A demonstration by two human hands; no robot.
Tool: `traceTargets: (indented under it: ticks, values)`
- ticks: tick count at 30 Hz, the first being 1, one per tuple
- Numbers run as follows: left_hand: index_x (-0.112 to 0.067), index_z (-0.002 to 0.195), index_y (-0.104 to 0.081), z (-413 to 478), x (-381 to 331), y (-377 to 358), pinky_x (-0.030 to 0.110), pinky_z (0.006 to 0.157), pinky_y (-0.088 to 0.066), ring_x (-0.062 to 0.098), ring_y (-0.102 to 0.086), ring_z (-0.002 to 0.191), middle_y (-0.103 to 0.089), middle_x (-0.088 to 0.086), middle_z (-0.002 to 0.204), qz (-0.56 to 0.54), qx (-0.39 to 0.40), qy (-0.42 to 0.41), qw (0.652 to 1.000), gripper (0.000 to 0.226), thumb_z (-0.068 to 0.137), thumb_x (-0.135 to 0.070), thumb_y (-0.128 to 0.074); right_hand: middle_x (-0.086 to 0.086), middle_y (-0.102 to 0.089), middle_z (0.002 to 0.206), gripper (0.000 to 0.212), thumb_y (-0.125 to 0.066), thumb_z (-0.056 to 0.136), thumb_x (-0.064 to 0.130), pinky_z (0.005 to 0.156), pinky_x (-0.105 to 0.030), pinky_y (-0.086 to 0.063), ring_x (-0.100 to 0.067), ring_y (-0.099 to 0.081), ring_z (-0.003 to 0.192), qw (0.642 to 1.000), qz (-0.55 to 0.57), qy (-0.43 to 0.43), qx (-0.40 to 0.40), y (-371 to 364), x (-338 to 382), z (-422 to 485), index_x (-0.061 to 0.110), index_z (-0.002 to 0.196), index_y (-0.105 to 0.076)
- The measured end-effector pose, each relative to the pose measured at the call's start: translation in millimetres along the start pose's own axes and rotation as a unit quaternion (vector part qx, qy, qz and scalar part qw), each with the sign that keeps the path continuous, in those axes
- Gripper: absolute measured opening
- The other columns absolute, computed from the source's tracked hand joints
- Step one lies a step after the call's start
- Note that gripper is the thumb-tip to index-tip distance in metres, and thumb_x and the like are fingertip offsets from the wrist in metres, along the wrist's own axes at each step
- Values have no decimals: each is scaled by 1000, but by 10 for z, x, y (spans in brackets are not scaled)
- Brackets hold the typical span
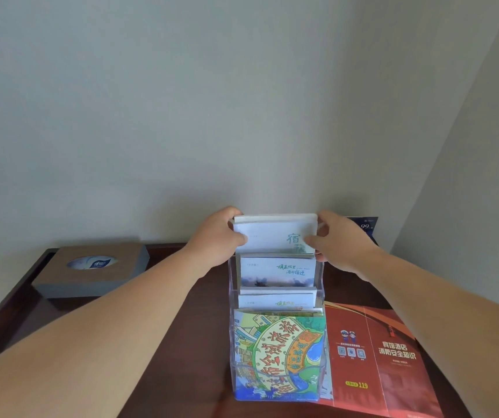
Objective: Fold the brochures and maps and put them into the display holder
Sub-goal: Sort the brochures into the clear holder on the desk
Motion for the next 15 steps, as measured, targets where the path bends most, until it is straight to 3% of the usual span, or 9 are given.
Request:
traceTargets:
  ticks: [5,7,12,15]
  values:
    - [-9,91,-67,3,69,-14,58,86,-54,38,-67,85,-68,22,93,26,15,4,1000,7,84,-8,-68,0,-67,90,9,-63,93,19,76,-43,-60,-20,-69,77,1000,-18,1,3,-38,-50,-36,17,101,-58]
    - [-5,91,-68,6,87,0,57,86,-55,39,-69,88,-69,24,96,38,19,7,999,8,85,-10,-69,1,-67,90,6,-62,93,20,77,-43,-59,-20,-69,78,1000,-23,7,-3,-27,-32,-27,18,98,-59]
    - [-18,94,-68,-2,104,30,49,84,-59,35,-70,92,-67,7,86,39,28,2,999,10,88,-11,-67,4,-65,90,5,-60,95,19,73,-38,-60,-20,-66,79,1000,-20,18,0,-60,28,-38,23,99,-59]
    - [-21,90,-68,-5,101,46,47,84,-59,34,-70,93,-68,8,88,18,18,-6,1000,11,90,-10,-65,1,-66,92,4,-59,95,18,76,-44,-59,-22,-66,81,1000,-18,21,-7,-52,34,-51,20,99,-60]
Point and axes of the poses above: each hand's wrist, its own z-axis towards the middle knuckle, its own y-axis out of the back of the hand, x = y × z, the point moved 9 cm from there along z, towards the middle knuckle
